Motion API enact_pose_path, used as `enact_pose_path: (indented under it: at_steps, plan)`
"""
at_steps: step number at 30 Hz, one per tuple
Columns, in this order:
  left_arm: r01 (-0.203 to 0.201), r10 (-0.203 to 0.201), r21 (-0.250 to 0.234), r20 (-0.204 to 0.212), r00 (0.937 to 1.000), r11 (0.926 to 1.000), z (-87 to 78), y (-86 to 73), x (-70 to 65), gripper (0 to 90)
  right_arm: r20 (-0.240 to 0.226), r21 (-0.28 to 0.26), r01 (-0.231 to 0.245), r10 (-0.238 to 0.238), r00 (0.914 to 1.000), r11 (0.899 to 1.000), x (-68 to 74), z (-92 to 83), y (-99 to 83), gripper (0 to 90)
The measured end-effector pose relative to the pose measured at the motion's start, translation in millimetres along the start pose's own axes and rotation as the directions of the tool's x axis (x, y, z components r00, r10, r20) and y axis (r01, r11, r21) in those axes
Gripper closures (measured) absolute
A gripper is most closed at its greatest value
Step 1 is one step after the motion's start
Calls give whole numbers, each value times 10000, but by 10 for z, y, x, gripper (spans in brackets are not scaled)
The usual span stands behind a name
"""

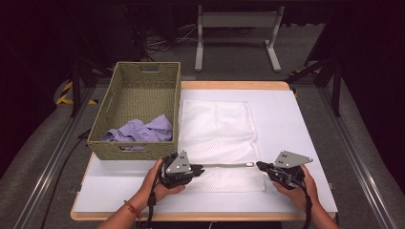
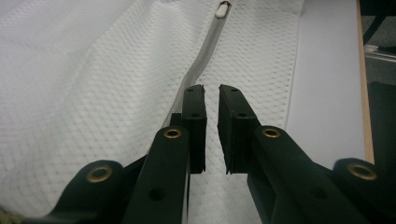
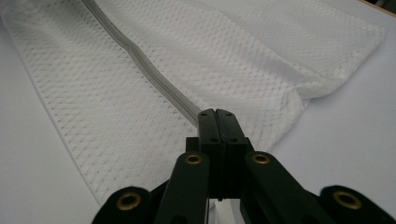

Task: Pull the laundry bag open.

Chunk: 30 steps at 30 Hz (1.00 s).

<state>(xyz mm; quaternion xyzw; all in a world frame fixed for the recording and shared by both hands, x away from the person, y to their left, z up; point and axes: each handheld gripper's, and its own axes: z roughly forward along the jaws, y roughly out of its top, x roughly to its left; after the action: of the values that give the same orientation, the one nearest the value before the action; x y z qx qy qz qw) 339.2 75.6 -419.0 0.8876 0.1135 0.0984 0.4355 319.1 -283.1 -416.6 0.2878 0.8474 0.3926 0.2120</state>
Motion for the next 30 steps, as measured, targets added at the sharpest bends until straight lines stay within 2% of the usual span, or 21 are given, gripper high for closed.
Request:
enact_pose_path:
  at_steps: [5, 8, 9, 16, 25, 26, 30]
  plan:
    - [-30, 30, 23, 162, 9999, 10000, 99, 37, -13, 807, 100, 6, -26, 26, 9999, 10000, -12, 8, 2, 900]
    - [-248, 245, 164, 201, 9995, 9996, 165, 71, -25, 807, 161, 6, -46, 46, 9999, 10000, -29, 14, -5, 900]
    - [-165, 161, 140, 244, 9996, 9998, 185, 80, -31, 807, 182, -4, -43, 43, 9998, 10000, -33, 16, -7, 900]
    - [-294, 290, 123, 326, 9990, 9995, 313, 178, -23, 798, 251, 6, -117, 117, 9996, 9999, -65, 26, -14, 900]
    - [-473, 469, 42, 585, 9972, 9989, 619, 378, -20, 785, 258, 154, -155, 151, 9996, 9998, -104, 101, -17, 900]
    - [-581, 571, 150, 627, 9964, 9982, 682, 415, -21, 784, 269, 181, -149, 144, 9995, 9997, -109, 110, -17, 900]
    - [-610, 594, 176, 802, 9950, 9980, 808, 488, -25, 777, 307, 281, -176, 168, 9994, 9994, -131, 164, -23, 900]
